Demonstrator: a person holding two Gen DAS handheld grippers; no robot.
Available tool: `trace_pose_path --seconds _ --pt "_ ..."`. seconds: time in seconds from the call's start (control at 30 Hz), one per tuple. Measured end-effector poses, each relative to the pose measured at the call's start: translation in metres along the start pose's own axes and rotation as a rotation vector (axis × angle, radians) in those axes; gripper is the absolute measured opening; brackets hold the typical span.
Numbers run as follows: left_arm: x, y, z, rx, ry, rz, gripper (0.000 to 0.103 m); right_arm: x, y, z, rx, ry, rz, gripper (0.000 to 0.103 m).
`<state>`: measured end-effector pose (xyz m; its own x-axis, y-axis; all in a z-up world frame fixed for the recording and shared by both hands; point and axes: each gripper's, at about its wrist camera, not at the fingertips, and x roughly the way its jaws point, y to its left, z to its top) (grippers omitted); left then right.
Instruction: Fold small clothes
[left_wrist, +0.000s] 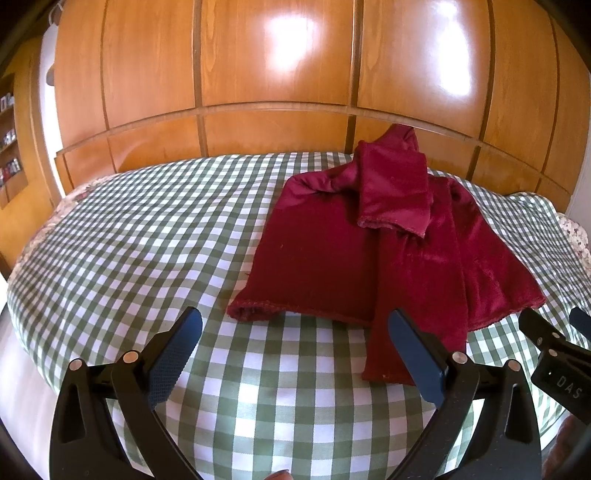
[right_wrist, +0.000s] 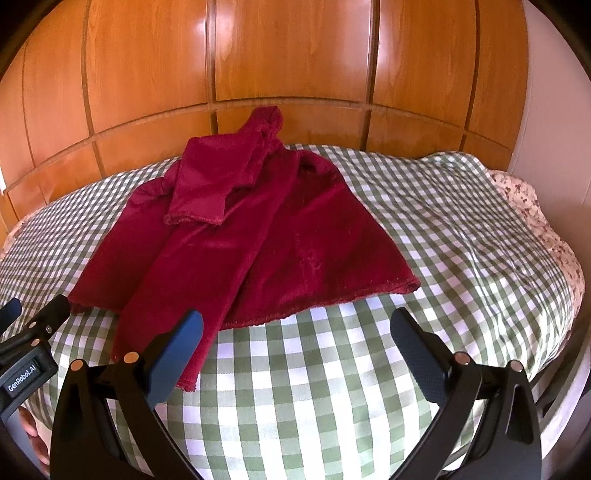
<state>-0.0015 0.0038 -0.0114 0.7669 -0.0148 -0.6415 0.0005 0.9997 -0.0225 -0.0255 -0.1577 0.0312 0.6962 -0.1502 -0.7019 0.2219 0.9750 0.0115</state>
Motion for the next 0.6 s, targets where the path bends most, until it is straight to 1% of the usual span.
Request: trace_pose_path --seconds 0.17,0.33,0.5,0.6 --pt "0.001 0.0023 0.0003 0.002 -0.003 0.016 0.1 0.0028 0.002 -0.003 -0.003 0.019 0.029 0.101" --pt "-0.0019 0.0048 0.0006 0.003 -0.012 0.025 0.1 -0.0004 0.0051 -0.0041 -0.002 0.015 0.06 0.101" --pt "-0.0031 0.0061 -0.0003 0.005 -0.011 0.022 0.1 -0.0014 0.003 -0.0052 0.02 0.027 0.124 0.101" --pt "-0.0025 0.0063 -0.0003 0.003 -0.007 0.022 0.1 0.0003 0.0036 -0.0064 0.03 0.043 0.18 0.1"
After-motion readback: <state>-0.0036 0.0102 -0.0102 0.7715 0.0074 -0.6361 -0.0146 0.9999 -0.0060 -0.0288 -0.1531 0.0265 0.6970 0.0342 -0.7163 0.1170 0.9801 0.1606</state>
